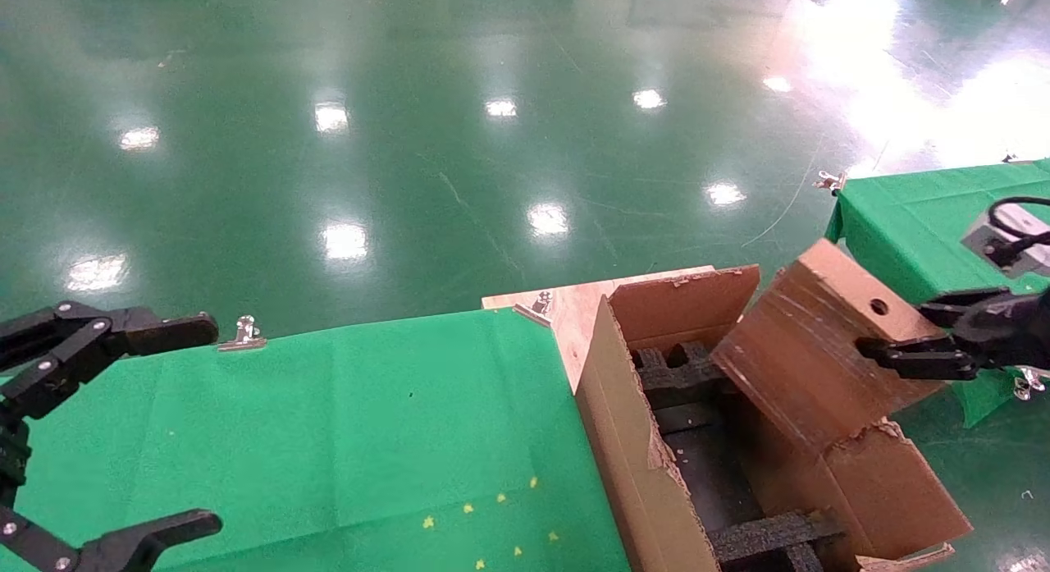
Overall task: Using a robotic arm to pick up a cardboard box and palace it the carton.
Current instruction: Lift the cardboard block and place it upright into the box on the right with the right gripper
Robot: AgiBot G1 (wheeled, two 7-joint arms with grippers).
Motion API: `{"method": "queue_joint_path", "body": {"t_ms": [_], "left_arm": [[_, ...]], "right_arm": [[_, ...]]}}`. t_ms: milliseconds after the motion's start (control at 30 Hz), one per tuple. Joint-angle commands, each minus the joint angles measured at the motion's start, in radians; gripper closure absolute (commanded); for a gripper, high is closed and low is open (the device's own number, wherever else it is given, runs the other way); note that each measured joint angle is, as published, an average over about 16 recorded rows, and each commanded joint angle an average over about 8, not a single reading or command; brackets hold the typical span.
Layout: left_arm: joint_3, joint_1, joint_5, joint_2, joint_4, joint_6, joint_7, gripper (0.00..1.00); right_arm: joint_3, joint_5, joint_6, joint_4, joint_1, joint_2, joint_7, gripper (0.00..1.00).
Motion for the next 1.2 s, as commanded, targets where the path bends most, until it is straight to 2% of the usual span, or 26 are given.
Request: {"method": "queue_joint_path", "body": {"t_ms": [33,133,300,700,1200], "left_arm": [[0.000,0.000,0.000,0.000,0.000,0.000,0.000,0.00],[0.000,0.000,0.000,0.000,0.000,0.000,0.000,0.00],[0.000,0.000,0.000,0.000,0.000,0.000,0.000,0.00],[0.000,0.000,-0.001,0.000,0.000,0.000,0.000,0.00],[0.001,0.000,-0.001,0.000,0.001,0.000,0.000,0.00]], "right_arm": [[-0.007,0.001,0.038,0.014,-0.009,0.023,0.066,1.00],[-0.016,-0.001,0.092,0.057,-0.017,0.062,0.168,1.00],[-0.025,-0.004,0.148,0.113,-0.021,0.105,0.279,1.00],[-0.037,0.001,0.182,0.135,-0.035,0.116,0.317,1.00],[-0.091,-0.070,0.379,0.288,-0.098,0.164,0.435,1.00]]}}
